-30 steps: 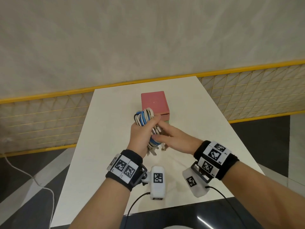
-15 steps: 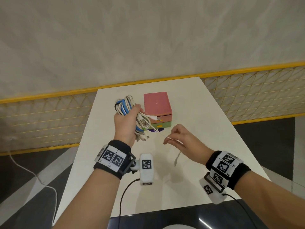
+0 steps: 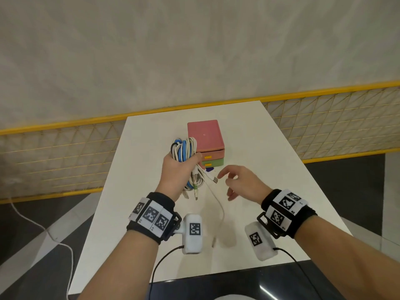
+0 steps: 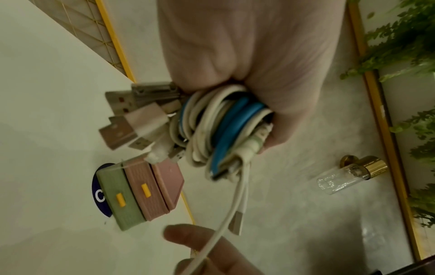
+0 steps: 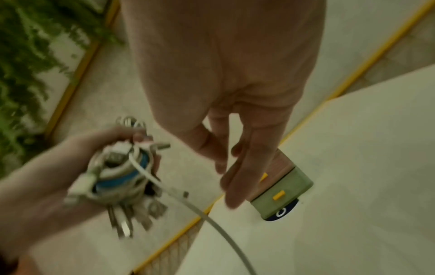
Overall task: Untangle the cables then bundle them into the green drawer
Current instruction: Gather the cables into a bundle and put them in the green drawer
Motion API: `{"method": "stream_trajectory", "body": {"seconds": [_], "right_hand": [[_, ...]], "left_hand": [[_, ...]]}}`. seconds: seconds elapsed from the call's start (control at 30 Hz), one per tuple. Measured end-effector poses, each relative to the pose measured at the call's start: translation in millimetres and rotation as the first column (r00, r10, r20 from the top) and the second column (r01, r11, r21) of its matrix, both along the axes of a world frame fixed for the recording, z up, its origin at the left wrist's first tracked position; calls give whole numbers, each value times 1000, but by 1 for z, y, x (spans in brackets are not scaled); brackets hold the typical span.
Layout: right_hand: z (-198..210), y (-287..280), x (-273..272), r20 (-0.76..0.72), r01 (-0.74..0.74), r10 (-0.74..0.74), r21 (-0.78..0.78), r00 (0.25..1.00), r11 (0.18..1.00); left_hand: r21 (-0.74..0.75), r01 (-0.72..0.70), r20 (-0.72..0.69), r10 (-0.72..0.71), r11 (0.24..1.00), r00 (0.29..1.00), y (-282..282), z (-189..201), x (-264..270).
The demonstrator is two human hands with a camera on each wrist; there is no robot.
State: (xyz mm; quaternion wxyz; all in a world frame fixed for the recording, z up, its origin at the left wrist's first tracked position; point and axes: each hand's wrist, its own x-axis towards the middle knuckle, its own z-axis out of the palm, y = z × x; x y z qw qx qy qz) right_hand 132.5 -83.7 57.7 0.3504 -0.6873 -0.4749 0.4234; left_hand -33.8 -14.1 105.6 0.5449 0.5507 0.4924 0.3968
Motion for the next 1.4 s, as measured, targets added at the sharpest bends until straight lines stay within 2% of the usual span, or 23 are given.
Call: {"method": "stream_trajectory", "body": {"seconds": [0.07, 0.13, 0.23, 0.33, 0.4, 0.5, 0.6, 0.7, 0.9, 1.03, 1.13, 1.2, 1.27, 1.3, 1.4], "right_hand": [[-6, -2, -3, 92, -192, 201, -97, 975, 977], [-9, -2, -3, 125, -307, 333, -190, 935, 933], [-10, -3, -2, 107, -294, 326, -242, 939, 925], [-8, -1, -1, -15, -273, 277, -229, 961, 934], [-10, 2, 0, -60, -222, 215, -179, 975, 958], [-13, 8, 0, -100, -18, 18, 3, 995, 1000], [-7, 9, -4, -158, 160, -126, 226, 979, 961], [0, 10, -10, -245, 180, -96, 348, 965, 920], [2, 7, -30, -222, 126, -28, 442, 975, 888], [2, 6, -35, -249, 96, 30, 480, 968, 872], [6, 3, -30, -193, 38, 62, 479, 979, 877], [11, 3, -24, -134, 70, 0, 516, 991, 853], [15, 7, -17, 7, 90, -116, 586, 993, 806], [16, 9, -14, 114, 51, -152, 614, 982, 788], [15, 14, -7, 337, -90, -150, 602, 929, 793]], "left_hand": [[16, -17, 31, 16, 1000, 999, 0, 0, 1], [56, 1, 45, -3, 998, 999, 1, 1, 1], [89, -24, 72, 17, 996, 997, 2, 4, 0], [68, -84, 104, 76, 994, 992, 5, 4, -1], [52, -85, 104, 80, 995, 991, 7, 4, -1], [38, -39, 92, 35, 999, 995, 6, 2, -2], [17, 32, 31, -33, 999, 999, 6, -5, -2], [-14, 45, 3, -45, 999, 999, 3, -13, 1], [-64, 61, 103, -54, 996, 993, -7, -18, 10], [-47, 109, 102, -104, 993, 989, -8, -16, 9], [-51, 144, 65, -141, 988, 988, -5, -14, 1], [-54, 171, 36, -169, 984, 985, -5, -13, -4], [-54, 209, 20, -208, 976, 978, -6, -10, -6], [-54, 229, 15, -229, 972, 973, -7, -8, -7], [-60, 264, 8, -264, 963, 964, -8, -4, -7]]}}
